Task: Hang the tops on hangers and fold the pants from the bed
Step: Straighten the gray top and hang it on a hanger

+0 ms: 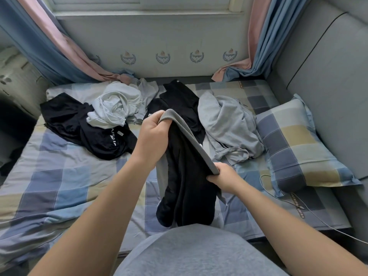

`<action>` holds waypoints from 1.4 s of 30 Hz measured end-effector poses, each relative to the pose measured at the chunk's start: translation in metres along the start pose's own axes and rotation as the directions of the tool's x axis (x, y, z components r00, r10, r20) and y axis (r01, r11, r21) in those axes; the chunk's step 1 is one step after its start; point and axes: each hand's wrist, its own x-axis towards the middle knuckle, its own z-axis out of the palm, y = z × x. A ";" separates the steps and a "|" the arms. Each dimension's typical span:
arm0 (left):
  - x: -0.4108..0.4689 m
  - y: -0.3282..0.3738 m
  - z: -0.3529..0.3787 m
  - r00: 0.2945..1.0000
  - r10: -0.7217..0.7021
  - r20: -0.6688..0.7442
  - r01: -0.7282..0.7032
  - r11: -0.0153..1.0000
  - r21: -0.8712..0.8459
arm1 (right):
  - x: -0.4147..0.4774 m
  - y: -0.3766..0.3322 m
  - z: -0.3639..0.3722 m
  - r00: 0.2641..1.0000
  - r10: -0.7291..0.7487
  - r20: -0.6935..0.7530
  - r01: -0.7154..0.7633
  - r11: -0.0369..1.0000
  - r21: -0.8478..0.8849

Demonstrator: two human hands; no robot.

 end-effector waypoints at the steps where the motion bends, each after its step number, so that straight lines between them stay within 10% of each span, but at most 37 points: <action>1: -0.002 -0.005 -0.001 0.999 -0.029 -0.022 0.029 1.000 0.000 | 0.003 0.006 -0.001 1.000 0.022 0.002 -0.022 1.000 0.015; 12: 0.009 -0.074 -0.022 0.888 -0.394 -0.237 0.383 0.919 -0.094 | 0.009 -0.009 -0.059 0.976 0.142 -0.165 -0.039 0.861 0.507; 18: -0.018 -0.067 0.015 0.955 -0.287 0.079 0.263 0.937 0.231 | -0.007 -0.079 -0.084 0.986 0.117 -0.121 0.059 0.433 0.899; 24: -0.033 -0.063 0.039 0.875 -0.270 0.401 0.158 0.944 0.291 | -0.025 -0.120 -0.089 0.993 0.100 0.063 -0.083 0.207 0.975; 30: -0.035 -0.073 0.043 0.943 -0.153 0.294 0.058 0.950 0.308 | -0.032 -0.122 -0.094 0.990 -0.042 0.136 -0.122 0.245 0.962; 36: -0.022 -0.079 0.022 0.962 -0.226 0.155 0.131 0.875 0.467 | -0.021 -0.098 -0.111 0.948 0.186 -0.258 0.075 0.657 0.750; 39: -0.014 -0.077 0.014 0.964 -0.264 -0.004 0.251 0.910 0.329 | -0.026 -0.087 -0.109 0.922 0.095 -0.376 0.159 0.792 0.590; 42: -0.007 -0.071 0.015 0.892 -0.424 -0.157 0.432 0.902 0.014 | -0.036 -0.080 -0.094 0.983 -0.089 -0.161 0.165 0.814 0.557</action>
